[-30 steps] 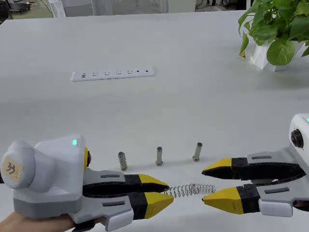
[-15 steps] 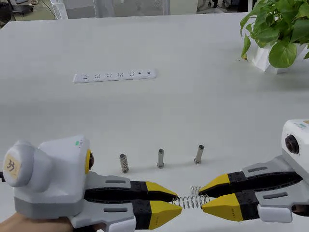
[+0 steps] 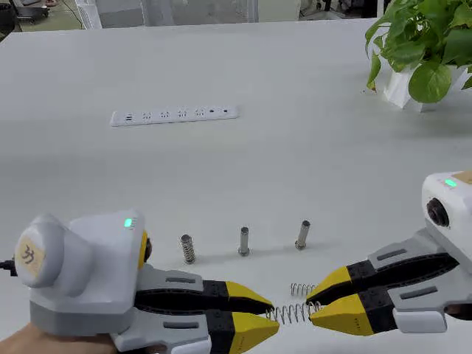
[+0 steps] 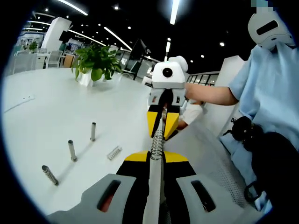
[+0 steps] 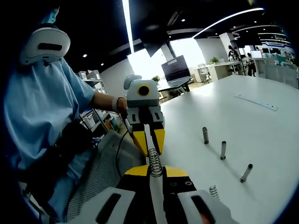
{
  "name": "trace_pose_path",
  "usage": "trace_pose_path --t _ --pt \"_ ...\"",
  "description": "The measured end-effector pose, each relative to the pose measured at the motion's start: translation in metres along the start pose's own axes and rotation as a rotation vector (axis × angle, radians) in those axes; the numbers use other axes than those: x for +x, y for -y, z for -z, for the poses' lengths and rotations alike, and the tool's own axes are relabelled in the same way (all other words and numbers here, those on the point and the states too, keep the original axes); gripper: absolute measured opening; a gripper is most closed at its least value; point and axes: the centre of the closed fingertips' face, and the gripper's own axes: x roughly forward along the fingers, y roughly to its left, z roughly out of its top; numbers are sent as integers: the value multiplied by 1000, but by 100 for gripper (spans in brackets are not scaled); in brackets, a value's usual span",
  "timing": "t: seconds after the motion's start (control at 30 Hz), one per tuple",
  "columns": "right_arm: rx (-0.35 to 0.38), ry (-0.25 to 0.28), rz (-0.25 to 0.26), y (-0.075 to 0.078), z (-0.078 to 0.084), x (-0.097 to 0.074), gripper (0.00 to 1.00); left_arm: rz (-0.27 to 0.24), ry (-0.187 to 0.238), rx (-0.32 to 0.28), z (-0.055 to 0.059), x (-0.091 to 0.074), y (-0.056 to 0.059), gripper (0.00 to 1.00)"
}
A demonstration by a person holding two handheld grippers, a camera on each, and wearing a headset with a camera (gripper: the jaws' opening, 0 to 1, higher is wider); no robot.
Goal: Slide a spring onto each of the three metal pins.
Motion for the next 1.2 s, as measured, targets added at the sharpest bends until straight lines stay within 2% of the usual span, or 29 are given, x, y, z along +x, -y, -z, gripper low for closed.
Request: trace_pose_path --t 0.07,0.1,0.13,0.17,0.27,0.43,0.5,0.83,1.0,1.2 --pt "-16 -35 2 0 1 0 7 -1 -5 2 1 1 -1 6" --pt "-37 -69 10 8 5 -5 7 -6 -14 9 2 3 -2 6" --pt "-41 -80 11 8 5 -4 7 -9 -22 17 2 4 -2 6" --pt "-58 -124 11 7 8 -4 7 -8 -31 26 3 6 -2 6" --pt "-113 -180 14 4 4 -3 6 -5 -53 30 7 8 -2 7" --pt "-153 -250 3 6 4 -2 6 -5 -74 29 11 13 -3 7" --pt "-180 -295 3 6 7 -3 6 -8 -86 35 13 15 -4 7" --pt "-321 -421 9 12 6 5 6 -30 -159 64 23 22 -12 7" --pt "-368 -456 11 14 5 10 7 -53 -183 89 27 24 -16 7" --pt "-433 -482 0 13 1 14 7 -69 -187 100 29 26 -18 7"
